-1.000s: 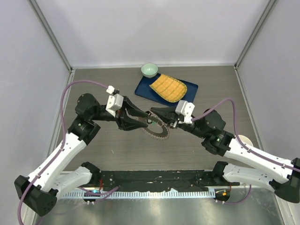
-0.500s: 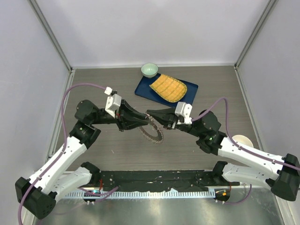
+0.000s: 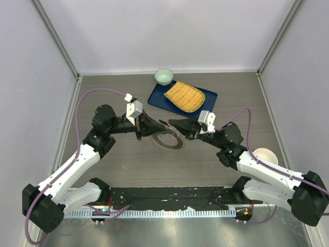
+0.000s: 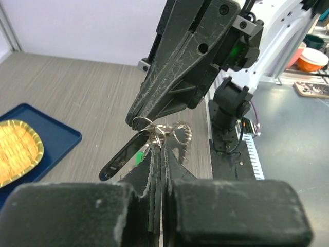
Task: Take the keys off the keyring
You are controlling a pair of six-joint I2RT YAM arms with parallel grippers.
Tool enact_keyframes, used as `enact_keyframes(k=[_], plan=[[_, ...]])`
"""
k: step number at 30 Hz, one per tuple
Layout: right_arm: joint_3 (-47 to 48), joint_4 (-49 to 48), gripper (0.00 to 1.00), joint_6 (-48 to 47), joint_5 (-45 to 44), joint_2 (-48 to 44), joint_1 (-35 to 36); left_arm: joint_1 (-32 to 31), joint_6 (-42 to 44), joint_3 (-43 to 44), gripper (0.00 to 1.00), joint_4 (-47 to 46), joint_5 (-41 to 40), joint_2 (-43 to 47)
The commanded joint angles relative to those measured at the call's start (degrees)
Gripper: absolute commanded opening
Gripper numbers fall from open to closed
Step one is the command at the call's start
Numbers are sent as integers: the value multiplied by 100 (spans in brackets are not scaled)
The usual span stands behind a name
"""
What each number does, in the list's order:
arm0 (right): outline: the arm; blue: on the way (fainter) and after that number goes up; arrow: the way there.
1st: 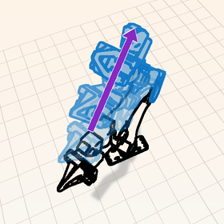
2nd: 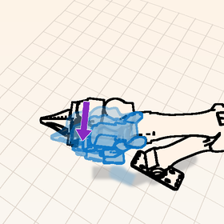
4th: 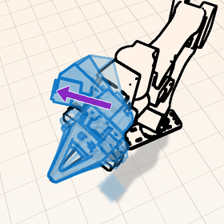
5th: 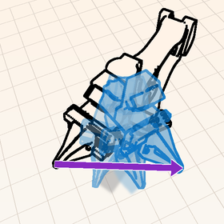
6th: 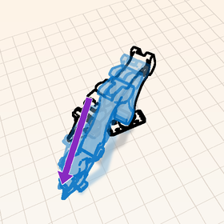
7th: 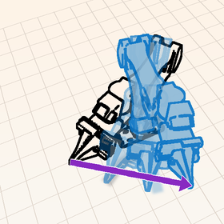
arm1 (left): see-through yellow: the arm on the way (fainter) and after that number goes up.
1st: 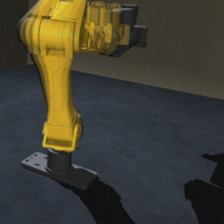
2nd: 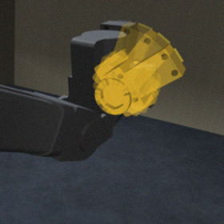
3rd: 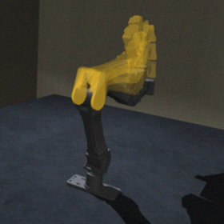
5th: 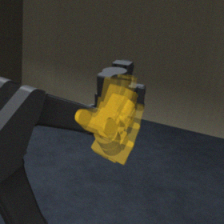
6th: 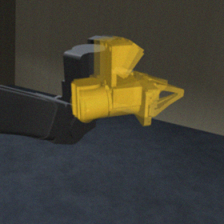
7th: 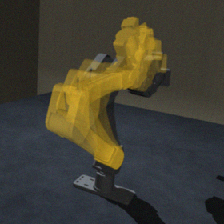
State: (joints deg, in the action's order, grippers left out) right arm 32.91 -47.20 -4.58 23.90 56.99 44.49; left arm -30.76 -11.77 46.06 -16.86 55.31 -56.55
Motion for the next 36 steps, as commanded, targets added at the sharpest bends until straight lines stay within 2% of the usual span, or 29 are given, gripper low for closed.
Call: enact_keyframes(k=[1, 4, 9, 14, 18, 21, 23, 28, 33, 36], plan=[[-328, -378, 1, -218, -113, -180, -63, -35, 509, 342, 0, 60, -108, -118], [-390, -71, 1, -456, -263, -206, -63, -35, 283, 377, 0, -123, -3, -312], [-460, -43, 1, -728, -561, -145, -63, -35, -764, 122, 0, -1599, 156, -531], [-566, -360, 1, -553, -536, -39, -55, -35, -1327, 70, 0, -1899, 59, -594], [-478, -334, 1, -386, -623, -74, -63, -35, -1381, -132, 0, -1926, -239, -427], [-417, -351, 1, -228, -1132, -162, -55, -35, -1311, -203, 0, -1715, -345, -278], [-355, -308, 1, -376, -1405, -153, -63, -35, -1433, -255, 0, -1811, -372, -225], [-13, -342, 1, -1334, -1160, 303, -63, -35, -2556, -484, 0, -2760, -170, -242], [435, -544, 1, -2124, -1133, 663, -63, -35, -2480, -405, 0, -2278, 23, -146], [541, -1078, 1, -2170, -1458, 926, -63, -44, -2181, -458, 0, -1980, 85, -84]])
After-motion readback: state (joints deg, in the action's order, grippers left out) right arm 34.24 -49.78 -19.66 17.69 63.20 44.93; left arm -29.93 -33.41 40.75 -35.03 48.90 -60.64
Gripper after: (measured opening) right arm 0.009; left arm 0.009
